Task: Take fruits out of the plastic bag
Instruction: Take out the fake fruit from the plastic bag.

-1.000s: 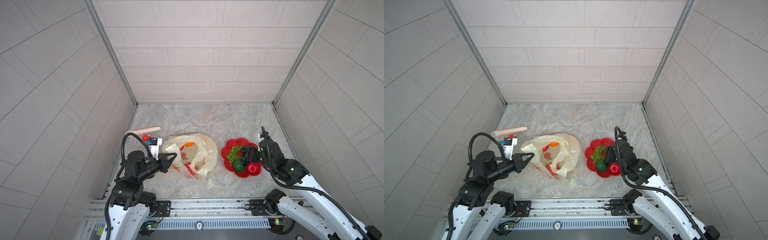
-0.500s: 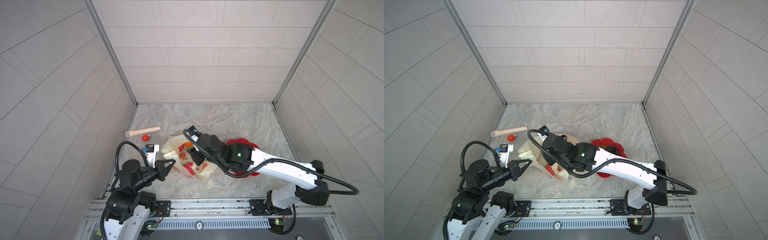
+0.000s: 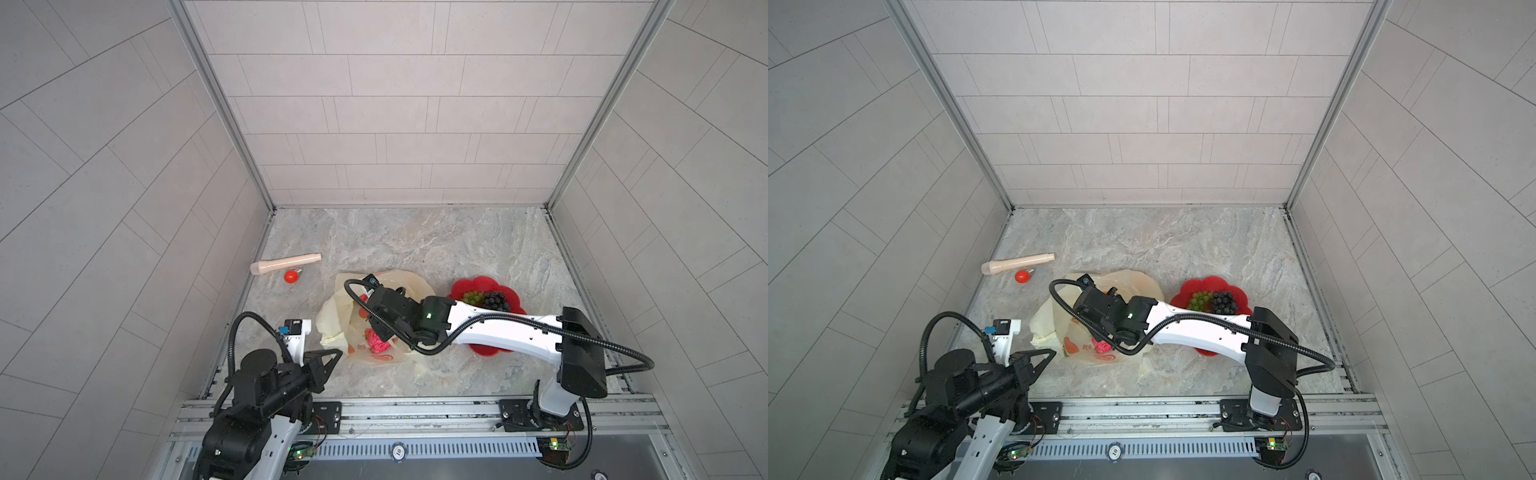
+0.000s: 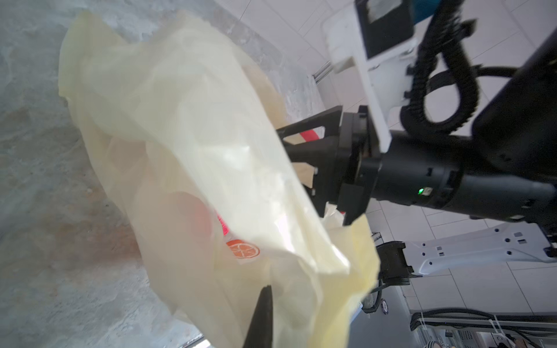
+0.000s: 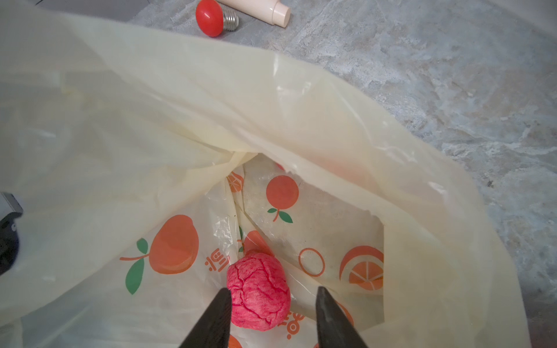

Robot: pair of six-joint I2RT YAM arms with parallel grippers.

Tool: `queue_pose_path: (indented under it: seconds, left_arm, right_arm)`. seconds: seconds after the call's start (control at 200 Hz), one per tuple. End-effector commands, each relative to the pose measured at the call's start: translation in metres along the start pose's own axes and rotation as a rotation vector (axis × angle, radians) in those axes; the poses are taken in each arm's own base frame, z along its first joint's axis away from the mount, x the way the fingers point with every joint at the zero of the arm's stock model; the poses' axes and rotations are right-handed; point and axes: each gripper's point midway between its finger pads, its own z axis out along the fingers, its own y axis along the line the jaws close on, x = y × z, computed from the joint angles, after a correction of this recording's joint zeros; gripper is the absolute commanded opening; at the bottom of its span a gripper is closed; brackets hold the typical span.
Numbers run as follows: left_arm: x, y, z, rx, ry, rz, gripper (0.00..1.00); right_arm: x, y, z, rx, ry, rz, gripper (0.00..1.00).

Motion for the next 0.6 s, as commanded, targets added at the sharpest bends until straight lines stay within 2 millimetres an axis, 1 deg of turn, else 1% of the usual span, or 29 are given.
queue_pose_path:
  seconds: [0.0, 0.115, 0.175, 0.255, 0.345, 0.465, 0.595]
  left_arm:
    - [0.008, 0.01, -0.001, -0.043, 0.018, -0.022, 0.02]
    - [0.004, 0.013, -0.002, -0.067, -0.001, -0.032, 0.02]
    - [0.0, 0.017, -0.004, -0.098, -0.025, -0.047, 0.02]
    - [-0.007, 0.021, -0.009, -0.136, -0.07, -0.058, 0.02]
    - [-0.015, 0.022, -0.012, -0.152, -0.105, -0.052, 0.02]
    - [-0.018, 0.022, -0.011, -0.152, -0.117, -0.056, 0.02]
    - [-0.023, 0.023, -0.011, -0.159, -0.141, -0.069, 0.02]
  right_arm:
    - [-0.009, 0.006, 0.018, -0.007, -0.027, 0.02, 0.56]
    - [-0.015, 0.003, 0.043, -0.005, -0.037, 0.039, 0.63]
    - [-0.016, -0.003, 0.058, 0.001, -0.022, 0.051, 0.63]
    - [-0.018, -0.009, 0.073, -0.005, -0.005, 0.068, 0.63]
    - [-0.017, -0.015, 0.083, 0.016, 0.003, 0.051, 0.63]
    - [-0.015, -0.027, 0.096, 0.075, 0.016, 0.01, 0.66]
    - [-0.016, -0.039, 0.107, 0.118, 0.009, -0.005, 0.66]
